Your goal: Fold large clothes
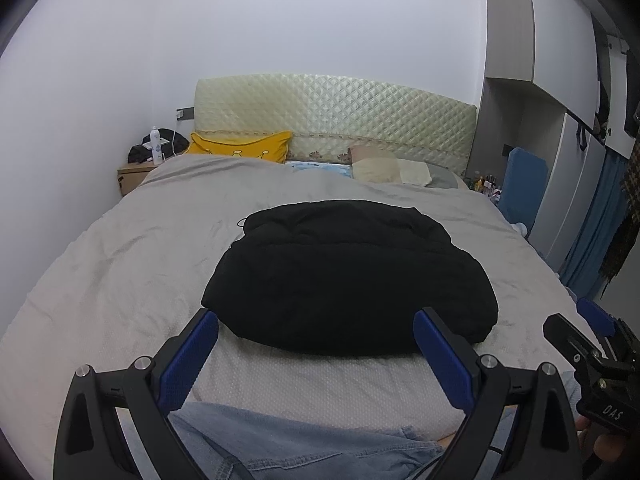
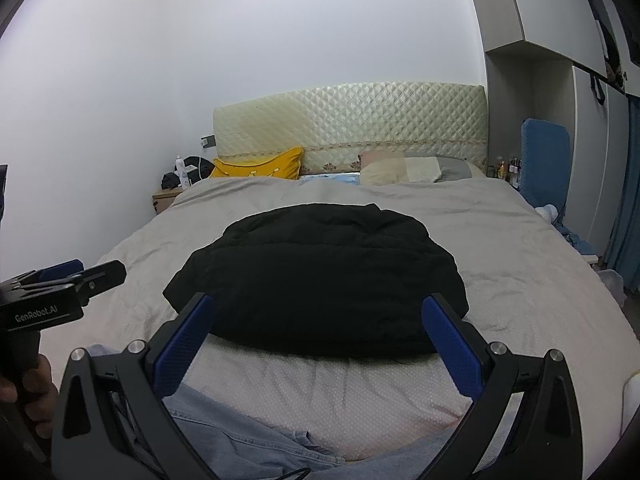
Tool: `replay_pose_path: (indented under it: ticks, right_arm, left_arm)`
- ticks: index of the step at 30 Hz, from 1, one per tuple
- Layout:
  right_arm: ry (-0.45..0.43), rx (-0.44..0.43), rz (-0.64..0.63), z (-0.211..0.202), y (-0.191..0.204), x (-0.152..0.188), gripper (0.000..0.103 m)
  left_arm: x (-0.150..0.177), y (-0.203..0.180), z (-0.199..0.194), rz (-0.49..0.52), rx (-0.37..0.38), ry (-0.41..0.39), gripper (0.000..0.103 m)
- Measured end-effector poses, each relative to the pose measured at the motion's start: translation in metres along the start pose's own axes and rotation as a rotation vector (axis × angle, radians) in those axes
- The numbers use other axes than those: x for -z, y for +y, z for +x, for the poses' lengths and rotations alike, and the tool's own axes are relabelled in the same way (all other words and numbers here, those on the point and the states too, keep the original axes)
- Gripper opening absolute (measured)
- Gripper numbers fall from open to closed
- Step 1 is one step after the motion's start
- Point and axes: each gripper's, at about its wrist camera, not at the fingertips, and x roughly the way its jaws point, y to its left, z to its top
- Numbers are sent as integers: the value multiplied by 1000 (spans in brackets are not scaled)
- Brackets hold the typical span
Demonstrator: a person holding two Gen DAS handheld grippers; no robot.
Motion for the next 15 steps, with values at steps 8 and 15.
replay_pose_path:
  ticks: [8, 15]
  right_arm:
    - [-4, 0, 4, -3, 3, 1, 103]
    - [-7, 3, 1, -4, 3, 1, 103]
  left_arm:
    - [0, -1, -2, 4, 9, -2, 99]
    - [2, -1, -2, 4, 14, 1, 99]
